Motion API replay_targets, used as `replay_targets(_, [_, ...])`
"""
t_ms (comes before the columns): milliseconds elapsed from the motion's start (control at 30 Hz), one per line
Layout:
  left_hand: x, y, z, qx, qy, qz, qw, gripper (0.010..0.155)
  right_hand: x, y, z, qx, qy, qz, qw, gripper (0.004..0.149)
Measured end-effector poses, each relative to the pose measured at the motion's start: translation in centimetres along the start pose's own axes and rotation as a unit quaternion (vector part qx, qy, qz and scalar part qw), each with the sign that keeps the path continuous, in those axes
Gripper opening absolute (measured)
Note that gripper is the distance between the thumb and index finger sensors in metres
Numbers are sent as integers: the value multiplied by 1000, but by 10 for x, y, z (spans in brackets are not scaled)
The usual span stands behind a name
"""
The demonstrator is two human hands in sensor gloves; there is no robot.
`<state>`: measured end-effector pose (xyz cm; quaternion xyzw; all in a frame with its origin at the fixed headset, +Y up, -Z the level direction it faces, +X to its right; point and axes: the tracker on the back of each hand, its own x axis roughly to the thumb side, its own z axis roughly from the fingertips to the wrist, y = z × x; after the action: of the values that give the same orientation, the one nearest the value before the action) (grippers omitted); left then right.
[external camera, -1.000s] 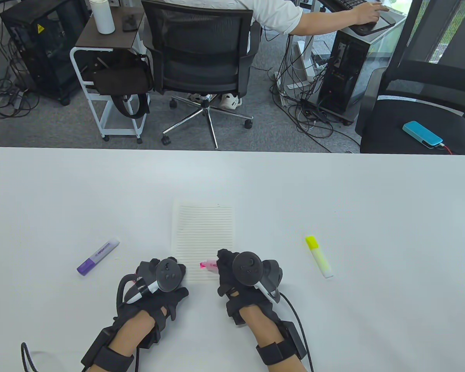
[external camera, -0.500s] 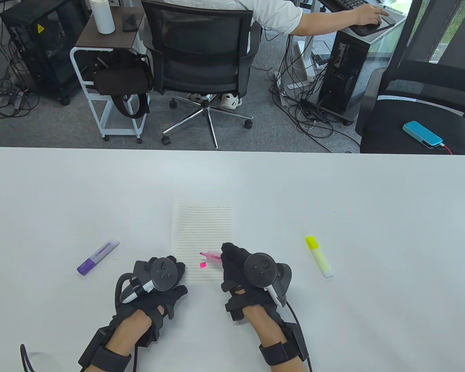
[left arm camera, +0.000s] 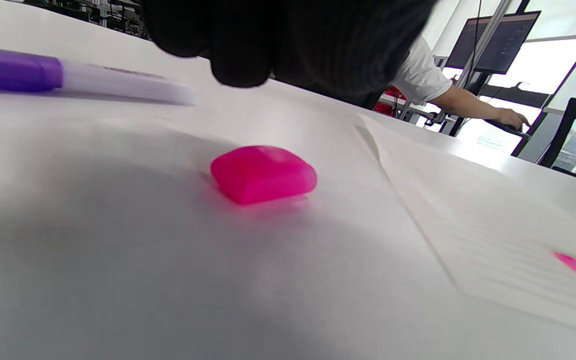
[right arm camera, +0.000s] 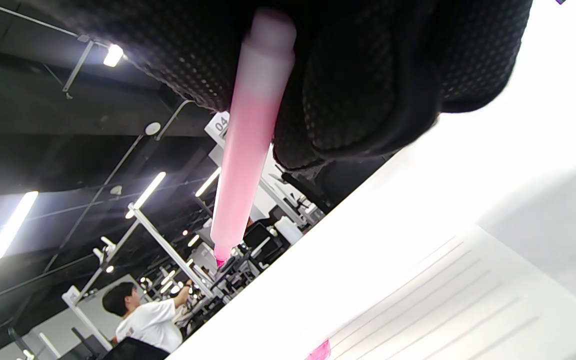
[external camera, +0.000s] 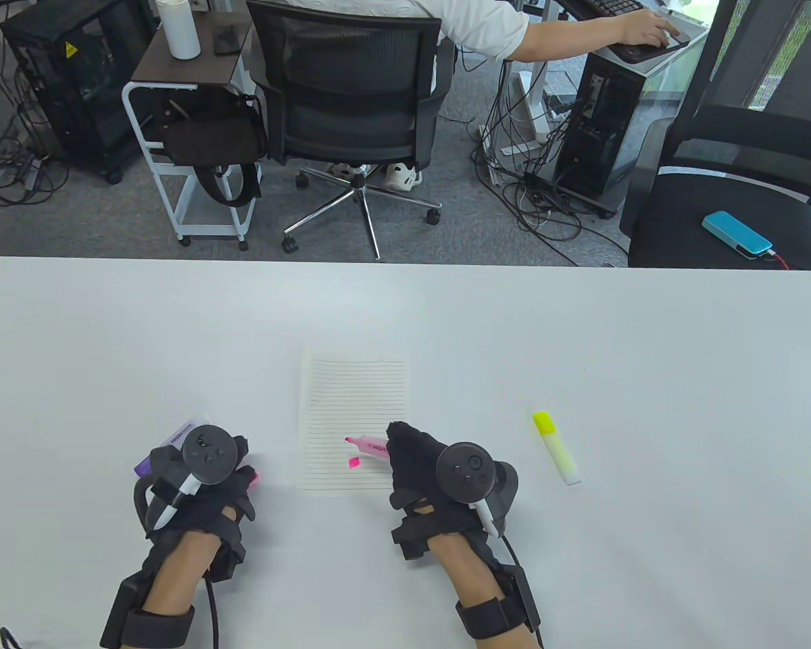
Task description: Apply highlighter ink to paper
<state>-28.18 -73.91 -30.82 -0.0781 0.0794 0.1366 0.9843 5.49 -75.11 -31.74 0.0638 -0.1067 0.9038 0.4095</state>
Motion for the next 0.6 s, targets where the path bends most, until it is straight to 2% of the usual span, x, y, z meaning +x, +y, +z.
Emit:
replay_targets(267, [7,-15,-6,-43,43,-82,995,66,-1,1,0,6,2,-3,1000,38])
replay_targets(600, [18,-29,-9,-46,57,-130,989,60,1,4,0,23,-1,-3,1000,38])
